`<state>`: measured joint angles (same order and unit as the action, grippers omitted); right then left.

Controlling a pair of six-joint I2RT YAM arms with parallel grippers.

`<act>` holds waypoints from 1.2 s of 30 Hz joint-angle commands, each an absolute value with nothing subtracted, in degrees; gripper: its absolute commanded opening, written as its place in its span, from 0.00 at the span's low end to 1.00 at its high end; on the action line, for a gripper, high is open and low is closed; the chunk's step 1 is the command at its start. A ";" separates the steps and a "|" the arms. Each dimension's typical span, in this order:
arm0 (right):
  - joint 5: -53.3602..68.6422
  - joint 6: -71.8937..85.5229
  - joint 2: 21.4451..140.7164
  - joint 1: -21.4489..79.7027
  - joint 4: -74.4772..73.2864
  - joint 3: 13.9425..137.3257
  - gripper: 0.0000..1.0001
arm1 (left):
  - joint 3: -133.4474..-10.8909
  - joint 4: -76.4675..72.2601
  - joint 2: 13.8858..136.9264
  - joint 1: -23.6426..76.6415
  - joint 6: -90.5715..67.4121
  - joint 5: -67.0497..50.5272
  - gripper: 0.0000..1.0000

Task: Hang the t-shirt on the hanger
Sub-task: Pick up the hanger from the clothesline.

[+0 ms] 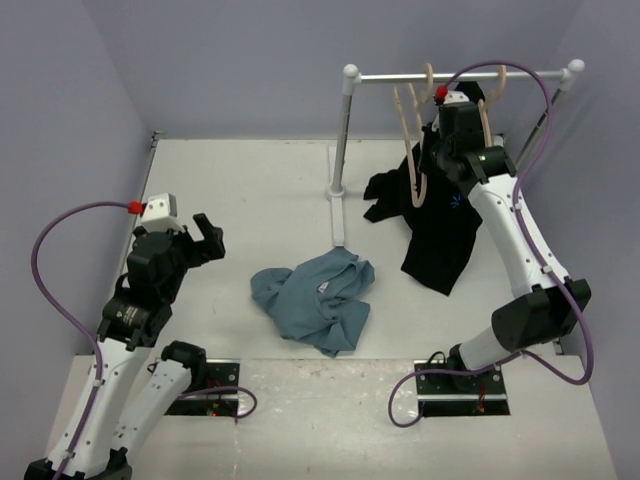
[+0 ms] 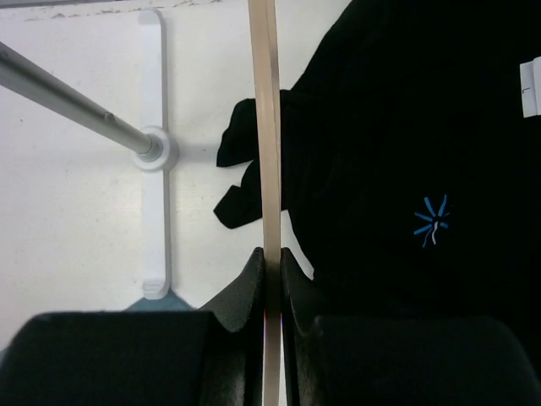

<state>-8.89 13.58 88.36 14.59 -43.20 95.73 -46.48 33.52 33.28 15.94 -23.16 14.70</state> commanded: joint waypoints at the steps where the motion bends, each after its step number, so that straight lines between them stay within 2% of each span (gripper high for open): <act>1: -10.65 13.85 87.35 14.94 -41.82 95.01 0.01 | -46.27 31.17 33.40 16.26 -22.24 13.76 1.00; 9: -10.04 14.46 85.04 14.94 -41.42 96.94 0.00 | -46.41 31.03 34.72 16.26 -22.04 13.29 1.00; 15: -9.48 15.20 78.74 14.94 -39.20 96.23 0.00 | -48.33 30.55 38.22 16.26 -21.24 8.71 1.00; 20: -8.11 16.28 73.03 14.94 -39.31 91.63 0.00 | -53.62 28.99 46.23 16.49 -23.55 -4.90 1.00; 24: -6.91 17.94 66.81 14.94 -40.89 84.17 0.00 | -59.36 30.18 53.95 19.47 -23.64 -5.10 1.00; 27: -4.22 18.58 62.26 14.94 -41.10 76.86 0.00 | -62.42 32.56 58.93 27.74 -24.95 2.82 1.00; 29: -3.96 18.56 57.63 14.94 -42.58 73.04 0.00 | -63.97 34.67 63.49 38.36 -26.57 14.22 1.00; 31: -3.24 18.73 53.61 14.94 -43.77 70.76 0.00 | -64.68 35.84 68.28 45.67 -27.59 19.63 0.99; 36: -0.35 20.21 42.33 14.94 -47.00 66.38 0.00 | -67.37 33.74 79.95 56.14 -24.98 22.65 0.89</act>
<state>-3.11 18.47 51.07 14.66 -46.17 67.47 -63.78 33.33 72.64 49.92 -25.97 14.97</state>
